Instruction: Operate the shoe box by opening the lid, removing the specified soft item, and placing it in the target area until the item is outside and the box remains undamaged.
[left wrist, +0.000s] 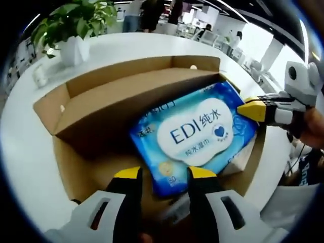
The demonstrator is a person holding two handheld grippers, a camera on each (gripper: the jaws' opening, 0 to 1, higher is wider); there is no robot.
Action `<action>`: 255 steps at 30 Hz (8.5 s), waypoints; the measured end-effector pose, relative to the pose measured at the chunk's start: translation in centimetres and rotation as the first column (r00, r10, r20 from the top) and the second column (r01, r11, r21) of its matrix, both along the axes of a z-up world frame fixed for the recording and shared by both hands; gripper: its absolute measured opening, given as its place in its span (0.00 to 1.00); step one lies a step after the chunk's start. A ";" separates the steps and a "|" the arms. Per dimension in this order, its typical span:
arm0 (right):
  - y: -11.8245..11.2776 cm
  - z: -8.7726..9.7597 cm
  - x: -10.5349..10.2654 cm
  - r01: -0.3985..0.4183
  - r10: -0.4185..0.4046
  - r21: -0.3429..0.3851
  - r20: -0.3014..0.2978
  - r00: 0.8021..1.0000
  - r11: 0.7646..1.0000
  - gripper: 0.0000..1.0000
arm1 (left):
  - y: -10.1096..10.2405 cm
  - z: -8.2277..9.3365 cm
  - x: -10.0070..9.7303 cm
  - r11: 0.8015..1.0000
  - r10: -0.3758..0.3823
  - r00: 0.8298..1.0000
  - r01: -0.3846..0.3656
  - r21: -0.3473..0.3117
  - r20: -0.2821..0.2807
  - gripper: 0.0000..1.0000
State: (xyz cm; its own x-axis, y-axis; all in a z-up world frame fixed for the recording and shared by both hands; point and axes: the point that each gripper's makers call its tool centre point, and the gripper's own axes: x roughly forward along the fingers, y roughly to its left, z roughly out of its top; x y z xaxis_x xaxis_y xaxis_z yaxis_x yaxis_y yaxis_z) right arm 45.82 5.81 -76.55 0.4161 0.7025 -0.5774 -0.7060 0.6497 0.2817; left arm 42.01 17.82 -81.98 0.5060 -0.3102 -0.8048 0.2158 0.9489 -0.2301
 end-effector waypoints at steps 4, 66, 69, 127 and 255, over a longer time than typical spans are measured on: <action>0.0 -0.1 0.0 -0.003 0.003 0.002 -0.002 1.000 1.000 0.00 | -0.3 -0.2 -0.2 1.000 0.001 1.000 -0.001 -0.015 -0.013 0.34; 0.0 1.1 -1.0 0.035 -0.034 0.054 -0.009 0.999 0.998 0.00 | 1.2 3.7 -1.0 0.988 0.137 0.986 -0.129 -0.089 0.097 0.00; -0.3 1.3 -0.9 0.038 -0.038 0.056 -0.006 0.999 0.998 0.00 | 1.0 3.9 -0.9 0.988 0.134 0.986 -0.125 -0.089 0.103 0.00; -12.4 4.4 -0.8 0.222 -0.226 0.083 0.047 0.973 0.972 0.00 | -10.9 8.4 0.9 0.992 -0.043 0.979 0.065 -0.110 0.198 0.00; -28.8 -3.7 2.1 0.366 -0.364 0.028 -0.066 0.929 0.930 0.00 | -27.7 2.7 5.4 0.932 -0.358 0.926 0.348 0.100 0.117 0.00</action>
